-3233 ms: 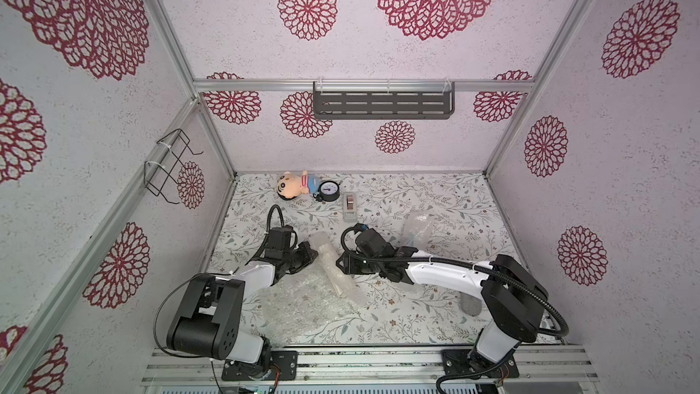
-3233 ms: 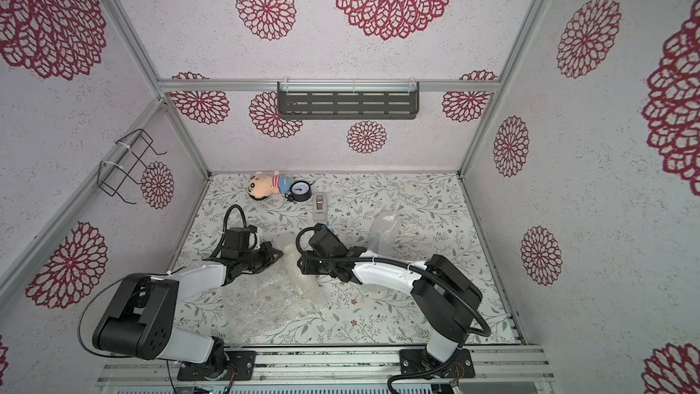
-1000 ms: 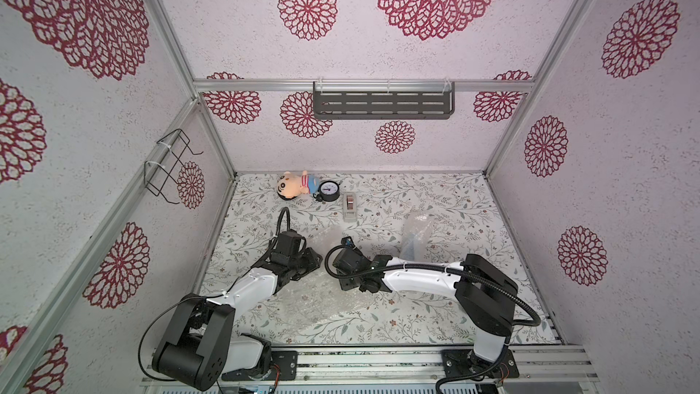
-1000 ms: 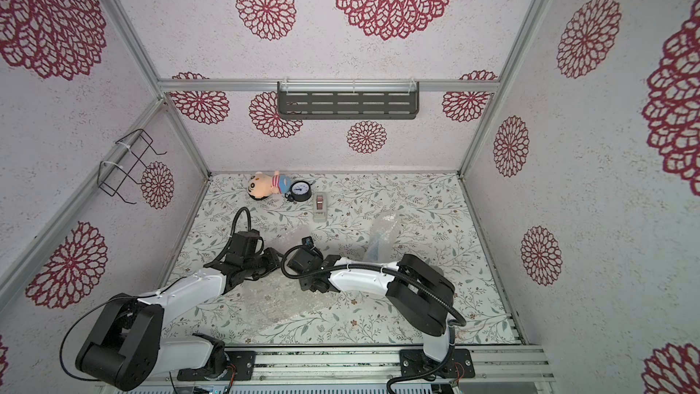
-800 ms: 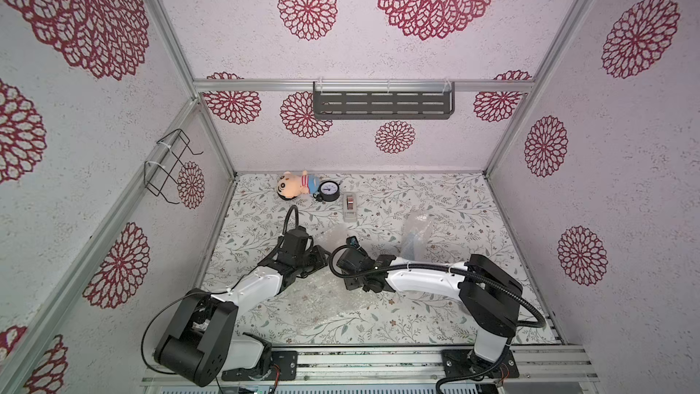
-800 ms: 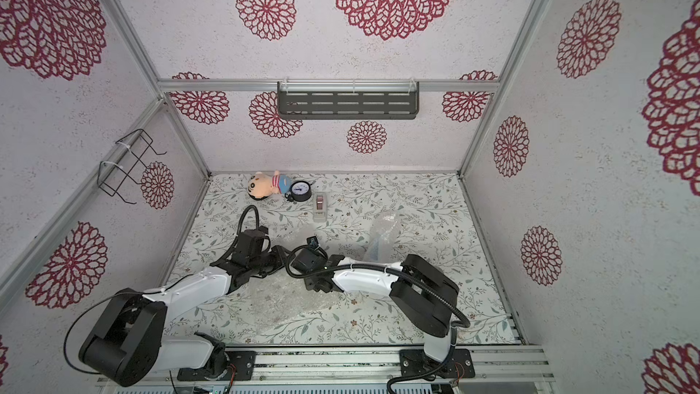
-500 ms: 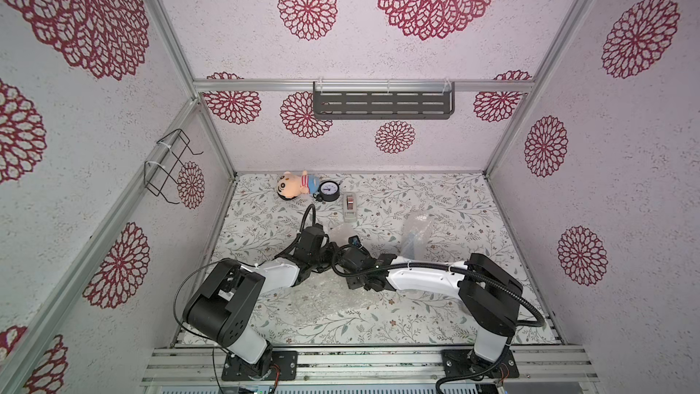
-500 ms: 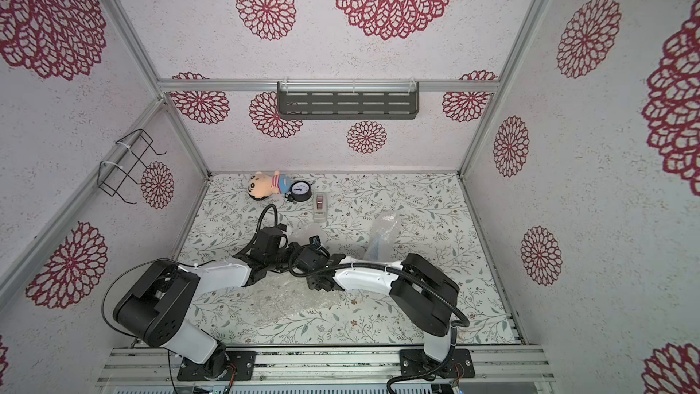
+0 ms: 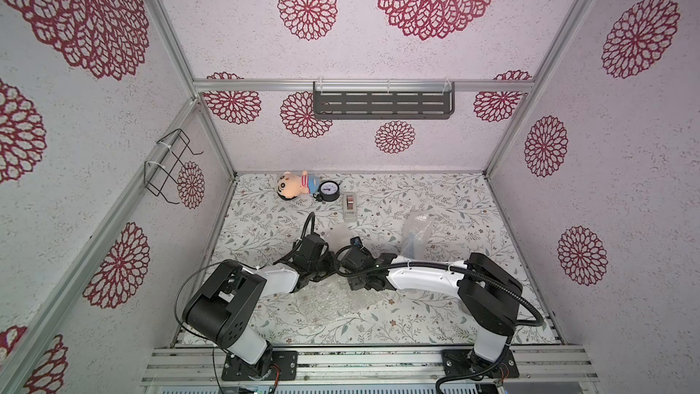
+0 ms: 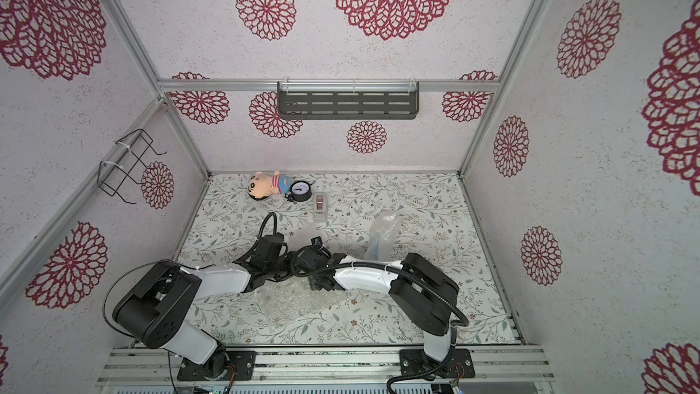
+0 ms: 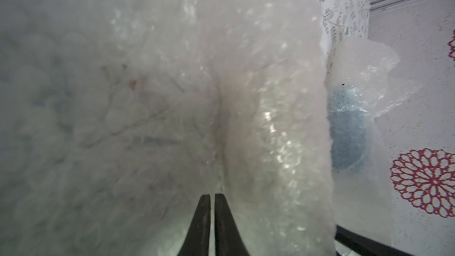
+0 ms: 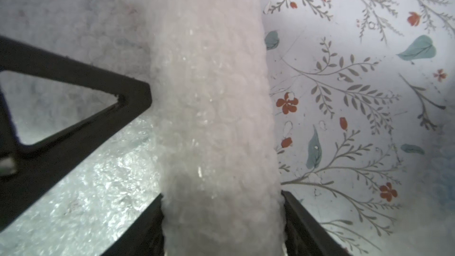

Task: Wrap vases in bubble wrap
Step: Wrap the vase in bubble wrap.

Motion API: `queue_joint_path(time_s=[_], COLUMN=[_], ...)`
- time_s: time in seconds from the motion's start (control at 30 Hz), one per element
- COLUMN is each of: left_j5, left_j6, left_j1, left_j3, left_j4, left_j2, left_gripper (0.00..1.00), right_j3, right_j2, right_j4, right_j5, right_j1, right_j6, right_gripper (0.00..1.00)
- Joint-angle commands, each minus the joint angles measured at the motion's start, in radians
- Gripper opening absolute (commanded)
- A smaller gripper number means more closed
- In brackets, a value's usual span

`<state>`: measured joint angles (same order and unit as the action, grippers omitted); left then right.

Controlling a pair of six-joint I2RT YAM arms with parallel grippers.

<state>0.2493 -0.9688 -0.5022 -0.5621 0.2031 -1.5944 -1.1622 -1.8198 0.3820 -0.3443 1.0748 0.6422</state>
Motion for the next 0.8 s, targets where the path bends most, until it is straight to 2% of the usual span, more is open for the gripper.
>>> queue_joint_path(time_s=[0.0, 0.2, 0.33, 0.5, 0.53, 0.63, 0.77], left_j5=[-0.006, 0.008, 0.013, -0.025, -0.021, -0.001, 0.054], left_j6=[0.017, 0.015, 0.032, 0.048, 0.044, 0.018, -0.025], left_j1=[-0.009, -0.009, 0.002, 0.012, 0.012, 0.013, 0.003], left_j3=[-0.010, -0.016, -0.018, -0.008, -0.014, -0.021, -0.037], left_j4=[0.001, 0.013, -0.030, -0.119, -0.121, -0.087, 0.023], left_j2=[-0.031, -0.060, -0.012, 0.108, 0.125, 0.143, 0.105], left_gripper=[0.09, 0.07, 0.07, 0.12, 0.14, 0.30, 0.48], right_j3=[-0.017, 0.004, 0.009, 0.020, 0.021, 0.021, 0.026], right_j2=[-0.002, 0.044, 0.039, 0.026, 0.022, 0.018, 0.018], right_j4=[0.026, 0.000, 0.006, -0.010, -0.012, -0.012, -0.020], right_j5=[-0.015, 0.017, 0.011, 0.009, 0.009, 0.007, 0.007], right_j1=[-0.006, -0.004, -0.004, -0.004, -0.002, -0.003, -0.002], right_j6=[-0.030, -0.038, -0.045, -0.050, -0.049, -0.048, -0.047], right_gripper=[0.74, 0.79, 0.75, 0.70, 0.69, 0.69, 0.69])
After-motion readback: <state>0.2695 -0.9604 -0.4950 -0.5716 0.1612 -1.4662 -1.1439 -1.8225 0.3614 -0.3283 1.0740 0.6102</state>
